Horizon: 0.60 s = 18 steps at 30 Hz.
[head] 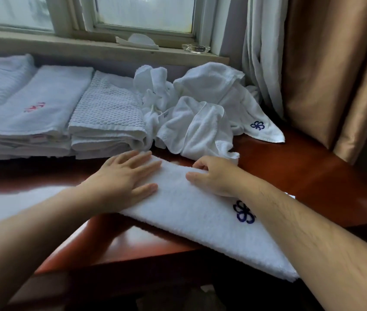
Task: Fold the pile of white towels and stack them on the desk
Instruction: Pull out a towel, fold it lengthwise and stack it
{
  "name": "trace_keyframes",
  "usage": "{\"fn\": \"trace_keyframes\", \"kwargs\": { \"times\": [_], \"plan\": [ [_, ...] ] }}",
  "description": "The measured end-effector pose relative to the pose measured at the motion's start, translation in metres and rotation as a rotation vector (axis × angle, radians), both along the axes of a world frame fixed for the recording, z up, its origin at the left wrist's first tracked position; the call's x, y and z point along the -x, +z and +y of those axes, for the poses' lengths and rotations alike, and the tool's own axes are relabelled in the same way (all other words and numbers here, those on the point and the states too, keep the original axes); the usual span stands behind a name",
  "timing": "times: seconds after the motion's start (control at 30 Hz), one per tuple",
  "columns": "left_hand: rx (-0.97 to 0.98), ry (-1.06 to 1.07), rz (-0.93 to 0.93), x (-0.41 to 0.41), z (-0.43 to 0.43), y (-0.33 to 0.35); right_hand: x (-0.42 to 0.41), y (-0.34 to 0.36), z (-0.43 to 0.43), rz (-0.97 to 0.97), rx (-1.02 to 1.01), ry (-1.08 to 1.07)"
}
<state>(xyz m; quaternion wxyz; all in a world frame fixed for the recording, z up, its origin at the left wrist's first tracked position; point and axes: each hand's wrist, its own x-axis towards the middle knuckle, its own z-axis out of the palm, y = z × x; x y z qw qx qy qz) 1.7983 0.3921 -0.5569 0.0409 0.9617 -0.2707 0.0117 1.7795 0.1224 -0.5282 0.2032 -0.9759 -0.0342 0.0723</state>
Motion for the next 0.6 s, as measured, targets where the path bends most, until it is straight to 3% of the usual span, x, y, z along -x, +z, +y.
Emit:
{"fn": "trace_keyframes", "kwargs": {
  "times": [0.1,0.17,0.27,0.37,0.6],
  "plan": [
    [0.407,0.406,0.097,0.004,0.008,-0.006,-0.007,0.005,0.013,0.077,0.101,0.022],
    [0.452,0.507,0.171,0.004,0.008,-0.001,-0.009,0.008,0.019,0.114,0.147,0.05],
    [0.458,0.484,0.3,0.009,0.011,0.012,-0.009,0.013,0.022,0.139,0.114,0.059],
    [0.601,0.375,0.339,0.017,0.015,0.021,-0.01,0.012,0.02,0.148,-0.007,0.079],
    [0.888,0.096,0.359,0.03,0.037,0.08,-0.01,0.029,0.026,0.233,-0.595,0.262]
  ]
}}
